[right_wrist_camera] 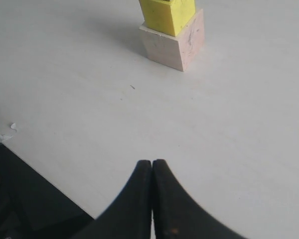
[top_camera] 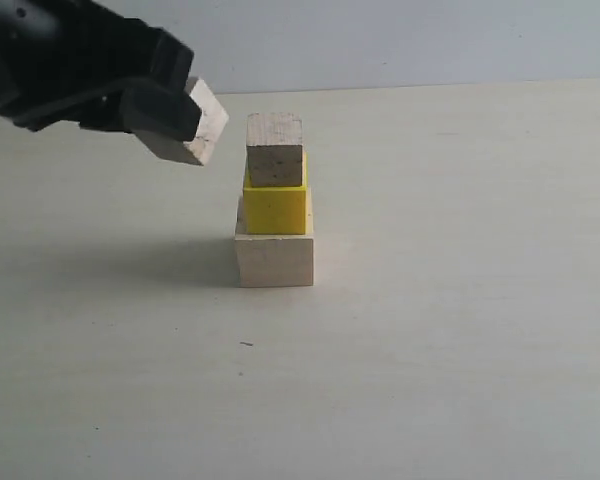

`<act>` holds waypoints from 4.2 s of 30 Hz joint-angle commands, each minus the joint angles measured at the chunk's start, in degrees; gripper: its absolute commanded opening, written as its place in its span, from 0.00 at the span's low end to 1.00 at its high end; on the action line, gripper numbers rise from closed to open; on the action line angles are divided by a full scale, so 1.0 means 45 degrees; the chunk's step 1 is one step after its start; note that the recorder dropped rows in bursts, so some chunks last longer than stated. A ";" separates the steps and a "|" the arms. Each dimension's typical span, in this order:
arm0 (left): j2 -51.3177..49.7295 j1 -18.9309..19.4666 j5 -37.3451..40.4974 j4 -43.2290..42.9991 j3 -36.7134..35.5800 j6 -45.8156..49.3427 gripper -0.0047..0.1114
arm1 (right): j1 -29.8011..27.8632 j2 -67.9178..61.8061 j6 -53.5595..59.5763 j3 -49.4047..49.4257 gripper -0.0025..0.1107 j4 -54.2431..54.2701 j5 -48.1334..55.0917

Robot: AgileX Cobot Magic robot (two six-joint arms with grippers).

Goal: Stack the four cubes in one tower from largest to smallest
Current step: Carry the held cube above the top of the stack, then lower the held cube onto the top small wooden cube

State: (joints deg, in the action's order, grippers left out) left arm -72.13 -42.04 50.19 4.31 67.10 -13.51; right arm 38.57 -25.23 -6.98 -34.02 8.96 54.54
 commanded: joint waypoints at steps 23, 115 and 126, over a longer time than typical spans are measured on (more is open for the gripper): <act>-0.6733 -0.0035 0.4395 -0.1429 0.8010 -0.3827 0.04 | 0.0022 0.0084 0.0402 0.0863 0.02 0.0018 -0.0504; -0.8322 -0.0204 0.4395 -0.1847 0.8646 -0.5470 0.04 | 0.0022 0.0084 0.0920 0.0863 0.02 -0.0008 -0.0833; -0.8322 -0.0204 0.4395 -0.1847 0.8646 -0.5469 0.04 | 0.0022 0.0084 0.0920 0.0863 0.02 -0.0008 -0.0840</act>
State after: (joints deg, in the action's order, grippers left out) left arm -109.44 -42.59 70.13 -3.83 106.08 -38.21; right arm 38.57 -25.23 -3.28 -30.47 9.07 51.55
